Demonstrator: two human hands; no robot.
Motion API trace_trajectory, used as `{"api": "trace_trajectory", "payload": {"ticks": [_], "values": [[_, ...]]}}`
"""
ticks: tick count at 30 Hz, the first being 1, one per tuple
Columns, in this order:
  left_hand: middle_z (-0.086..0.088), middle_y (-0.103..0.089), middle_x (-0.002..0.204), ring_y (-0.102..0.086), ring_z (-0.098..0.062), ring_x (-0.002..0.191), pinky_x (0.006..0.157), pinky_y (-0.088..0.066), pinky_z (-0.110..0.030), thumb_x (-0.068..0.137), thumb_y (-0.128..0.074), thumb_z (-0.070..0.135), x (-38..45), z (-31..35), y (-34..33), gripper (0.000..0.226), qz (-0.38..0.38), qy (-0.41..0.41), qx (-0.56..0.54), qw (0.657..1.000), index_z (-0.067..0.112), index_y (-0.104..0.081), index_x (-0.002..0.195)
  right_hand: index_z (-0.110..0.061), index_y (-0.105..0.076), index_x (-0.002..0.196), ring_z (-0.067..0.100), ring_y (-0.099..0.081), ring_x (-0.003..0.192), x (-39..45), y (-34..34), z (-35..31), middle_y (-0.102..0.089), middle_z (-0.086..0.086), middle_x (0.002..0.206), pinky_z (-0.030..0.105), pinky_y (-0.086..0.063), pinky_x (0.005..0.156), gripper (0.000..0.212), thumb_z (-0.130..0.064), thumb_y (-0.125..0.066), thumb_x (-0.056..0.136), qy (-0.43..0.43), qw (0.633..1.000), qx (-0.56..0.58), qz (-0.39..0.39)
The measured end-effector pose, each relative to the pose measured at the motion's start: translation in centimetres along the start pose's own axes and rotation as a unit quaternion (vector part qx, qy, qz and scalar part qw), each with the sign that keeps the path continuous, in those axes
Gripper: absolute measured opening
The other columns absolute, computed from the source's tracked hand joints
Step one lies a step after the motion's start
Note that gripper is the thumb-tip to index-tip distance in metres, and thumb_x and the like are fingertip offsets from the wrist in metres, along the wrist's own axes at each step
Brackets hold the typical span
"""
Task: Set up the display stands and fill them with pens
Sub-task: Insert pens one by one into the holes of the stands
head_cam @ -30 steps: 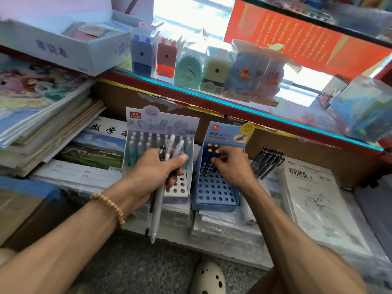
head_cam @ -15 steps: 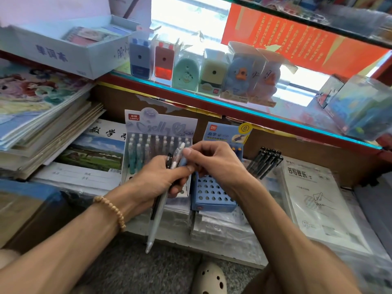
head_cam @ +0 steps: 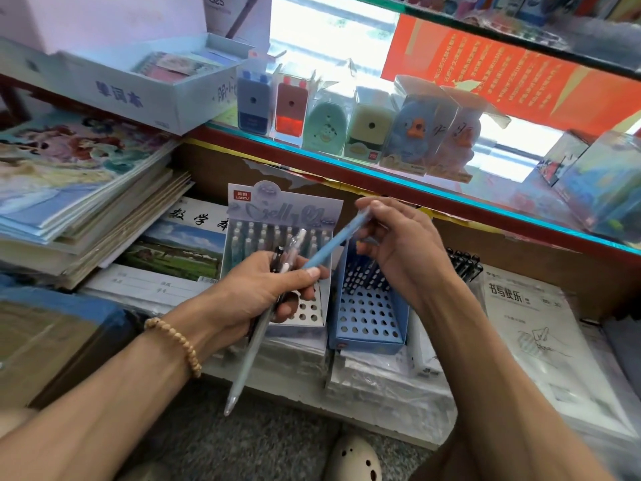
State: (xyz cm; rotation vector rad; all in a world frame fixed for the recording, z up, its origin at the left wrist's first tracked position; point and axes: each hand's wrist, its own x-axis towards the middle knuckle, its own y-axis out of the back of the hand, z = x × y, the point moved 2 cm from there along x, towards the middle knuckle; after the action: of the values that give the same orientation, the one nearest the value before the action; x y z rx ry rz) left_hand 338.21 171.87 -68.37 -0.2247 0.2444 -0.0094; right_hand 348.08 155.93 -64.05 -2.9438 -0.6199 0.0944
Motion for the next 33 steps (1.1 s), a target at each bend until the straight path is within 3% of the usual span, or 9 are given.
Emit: {"api": "trace_trajectory", "payload": {"ticks": [4, 7, 12, 16, 19, 23, 33], "values": [[-0.001, -0.060, 0.067, -0.043, -0.007, 0.044, 0.041, -0.036, -0.014, 0.094, -0.061, 0.015, -0.2, -0.2, 0.7, 0.018, 0.038, -0.009, 0.016, 0.999, 0.002, -0.070, 0.103, -0.003, -0.067, 0.104, 0.015, -0.060, 0.070, 0.0, -0.6, 0.4, -0.063, 0.004, 0.081, 0.027, -0.055, 0.063, 0.022, -0.010, -0.046, 0.103, -0.007, 1.000, 0.025, 0.006], [-0.001, -0.060, 0.066, -0.042, -0.007, 0.044, 0.041, -0.035, -0.014, 0.095, -0.061, 0.014, -0.1, -0.2, 0.8, 0.016, 0.064, -0.020, 0.037, 0.997, 0.004, -0.070, 0.102, -0.007, -0.064, 0.111, 0.015, -0.065, 0.071, 0.0, -0.9, 0.8, -0.067, 0.005, 0.087, 0.026, -0.057, 0.066, 0.016, -0.013, -0.060, 0.096, -0.001, 1.000, -0.011, 0.018], [0.000, -0.060, 0.065, -0.043, -0.007, 0.045, 0.043, -0.036, -0.015, 0.094, -0.062, 0.017, -0.2, -0.5, 0.8, 0.016, 0.080, -0.025, 0.053, 0.995, 0.005, -0.070, 0.102, -0.006, -0.065, 0.099, 0.017, -0.071, 0.072, -0.3, -0.5, 1.0, -0.075, 0.006, 0.084, 0.022, -0.056, 0.062, 0.012, -0.011, -0.069, 0.089, -0.003, 0.998, -0.014, 0.056], [-0.001, -0.057, 0.065, -0.045, -0.006, 0.045, 0.042, -0.038, -0.015, 0.094, -0.062, 0.018, -0.1, -0.3, 1.4, 0.019, 0.154, -0.041, 0.041, 0.986, 0.003, -0.068, 0.103, -0.009, -0.065, 0.095, 0.015, -0.072, 0.076, -0.1, 1.4, -0.2, -0.075, 0.008, 0.092, 0.022, -0.056, 0.064, 0.006, -0.011, -0.068, 0.089, 0.045, 0.992, 0.000, 0.121], [0.001, -0.055, 0.064, -0.047, -0.004, 0.045, 0.043, -0.040, -0.016, 0.095, -0.060, 0.020, -0.2, -0.3, 2.2, 0.020, 0.212, -0.045, 0.008, 0.976, 0.003, -0.066, 0.103, -0.010, -0.067, 0.092, 0.015, -0.073, 0.078, 0.2, 1.6, 0.7, -0.072, 0.006, 0.089, 0.025, -0.059, 0.070, 0.008, -0.010, -0.073, 0.087, 0.107, 0.969, -0.156, 0.160], [0.002, -0.054, 0.062, -0.048, -0.004, 0.045, 0.044, -0.042, -0.015, 0.098, -0.058, 0.022, -0.2, -0.1, 2.1, 0.017, 0.243, -0.054, -0.030, 0.968, 0.006, -0.065, 0.095, -0.014, -0.070, 0.089, 0.009, -0.068, 0.076, 1.0, 1.0, 3.3, -0.068, -0.006, 0.081, 0.027, -0.060, 0.071, 0.010, -0.018, -0.078, 0.085, 0.144, 0.904, -0.364, 0.172], [0.001, -0.053, 0.065, -0.049, -0.005, 0.048, 0.045, -0.044, -0.015, 0.098, -0.058, 0.022, -0.4, 0.1, 2.9, 0.018, 0.268, -0.075, -0.035, 0.960, 0.004, -0.063, 0.099, -0.017, -0.068, 0.093, 0.003, -0.063, 0.075, 2.6, -0.4, 5.8, -0.064, -0.012, 0.079, 0.022, -0.056, 0.072, 0.011, -0.021, -0.077, 0.086, 0.157, 0.875, -0.439, 0.134]]}}
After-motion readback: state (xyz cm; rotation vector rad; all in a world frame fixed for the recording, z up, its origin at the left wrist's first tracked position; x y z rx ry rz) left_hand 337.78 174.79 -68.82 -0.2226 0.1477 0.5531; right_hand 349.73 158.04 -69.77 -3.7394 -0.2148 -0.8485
